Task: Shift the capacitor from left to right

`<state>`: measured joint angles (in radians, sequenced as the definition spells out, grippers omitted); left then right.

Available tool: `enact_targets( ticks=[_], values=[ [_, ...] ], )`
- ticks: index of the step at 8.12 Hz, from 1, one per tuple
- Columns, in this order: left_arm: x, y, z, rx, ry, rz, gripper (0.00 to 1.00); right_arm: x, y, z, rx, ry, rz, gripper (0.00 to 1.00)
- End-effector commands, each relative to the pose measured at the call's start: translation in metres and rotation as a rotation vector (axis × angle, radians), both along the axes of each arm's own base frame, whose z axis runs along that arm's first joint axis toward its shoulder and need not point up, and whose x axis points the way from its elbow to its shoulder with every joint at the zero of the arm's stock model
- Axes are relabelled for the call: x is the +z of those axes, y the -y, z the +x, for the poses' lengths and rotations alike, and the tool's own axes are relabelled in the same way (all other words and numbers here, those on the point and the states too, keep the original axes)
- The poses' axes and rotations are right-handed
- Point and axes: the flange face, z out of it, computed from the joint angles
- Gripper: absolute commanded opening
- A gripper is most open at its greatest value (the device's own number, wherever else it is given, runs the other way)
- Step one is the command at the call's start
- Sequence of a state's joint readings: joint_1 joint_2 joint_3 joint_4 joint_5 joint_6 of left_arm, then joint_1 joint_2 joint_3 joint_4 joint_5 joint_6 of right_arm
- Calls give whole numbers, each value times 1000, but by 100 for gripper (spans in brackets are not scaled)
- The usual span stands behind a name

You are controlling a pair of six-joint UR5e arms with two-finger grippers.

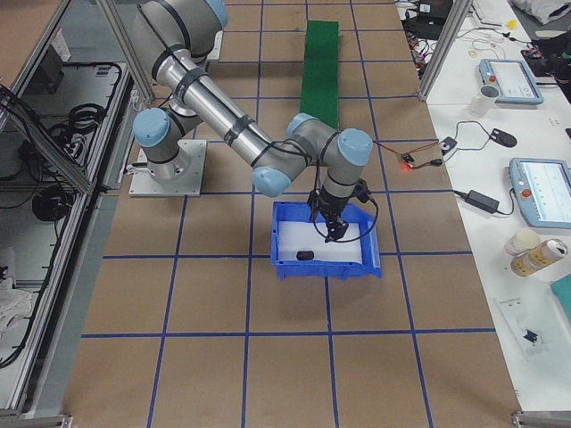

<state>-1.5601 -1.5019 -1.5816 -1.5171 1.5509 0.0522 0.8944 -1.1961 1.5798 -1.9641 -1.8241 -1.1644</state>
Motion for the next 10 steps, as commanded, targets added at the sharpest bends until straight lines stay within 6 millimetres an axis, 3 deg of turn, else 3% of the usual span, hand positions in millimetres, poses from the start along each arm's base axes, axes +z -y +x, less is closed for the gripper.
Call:
enact_targets(
  ticks=[1,2,4,7,9,10],
  values=[
    [0,0,0,0,0,0,100,109,-35,73,24,115,-107,100],
    [0,0,1,2,0,0,100,136,-34,119,59,126,-128,100],
    [0,0,0,0,0,0,100,172,-41,238,-42,124,-141,100],
    [0,0,0,0,-2,0,100,200,-89,405,-323,136,-144,100],
    [-1,0,0,0,-2,3,100,196,-109,486,-385,125,-155,100],
    [0,0,0,0,0,0,100,197,-109,503,-427,159,-182,100]
  ],
)
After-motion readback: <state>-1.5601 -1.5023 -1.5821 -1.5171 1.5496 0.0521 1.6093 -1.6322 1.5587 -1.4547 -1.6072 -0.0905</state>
